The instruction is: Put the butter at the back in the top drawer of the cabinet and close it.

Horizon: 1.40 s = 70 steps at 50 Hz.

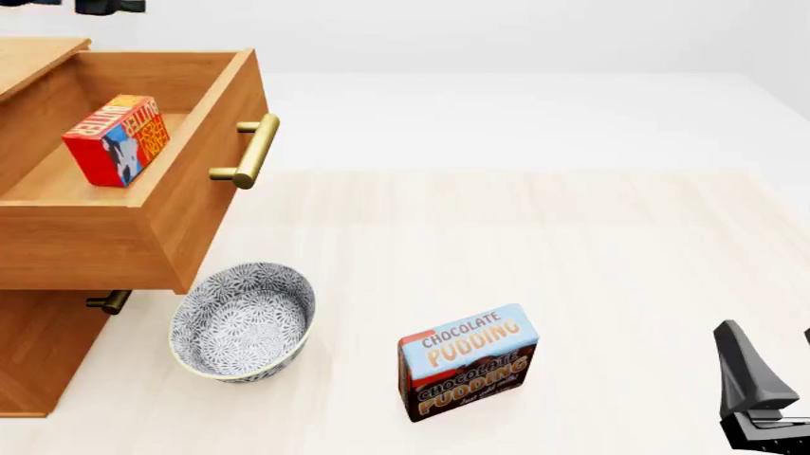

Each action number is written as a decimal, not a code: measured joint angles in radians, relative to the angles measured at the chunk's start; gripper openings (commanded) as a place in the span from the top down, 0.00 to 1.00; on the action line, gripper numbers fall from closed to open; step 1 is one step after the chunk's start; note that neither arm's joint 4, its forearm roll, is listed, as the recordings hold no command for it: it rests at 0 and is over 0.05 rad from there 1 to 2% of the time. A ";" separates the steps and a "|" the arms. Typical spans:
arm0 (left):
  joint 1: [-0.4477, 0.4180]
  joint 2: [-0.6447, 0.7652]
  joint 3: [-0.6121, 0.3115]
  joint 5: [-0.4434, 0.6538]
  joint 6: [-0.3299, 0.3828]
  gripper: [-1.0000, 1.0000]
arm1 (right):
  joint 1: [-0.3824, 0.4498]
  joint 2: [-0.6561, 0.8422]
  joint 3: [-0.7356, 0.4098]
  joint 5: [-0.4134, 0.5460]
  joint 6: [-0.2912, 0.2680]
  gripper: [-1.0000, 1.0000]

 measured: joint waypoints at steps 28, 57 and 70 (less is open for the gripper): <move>-0.260 -0.027 0.066 -0.143 -0.074 0.00 | 0.000 0.000 0.000 0.000 0.000 0.00; -0.416 0.129 0.172 -0.319 -0.178 0.00 | 0.000 0.000 0.000 0.000 0.000 0.00; -0.442 0.192 0.183 -0.356 -0.206 0.00 | 0.000 0.000 0.000 0.000 0.000 0.00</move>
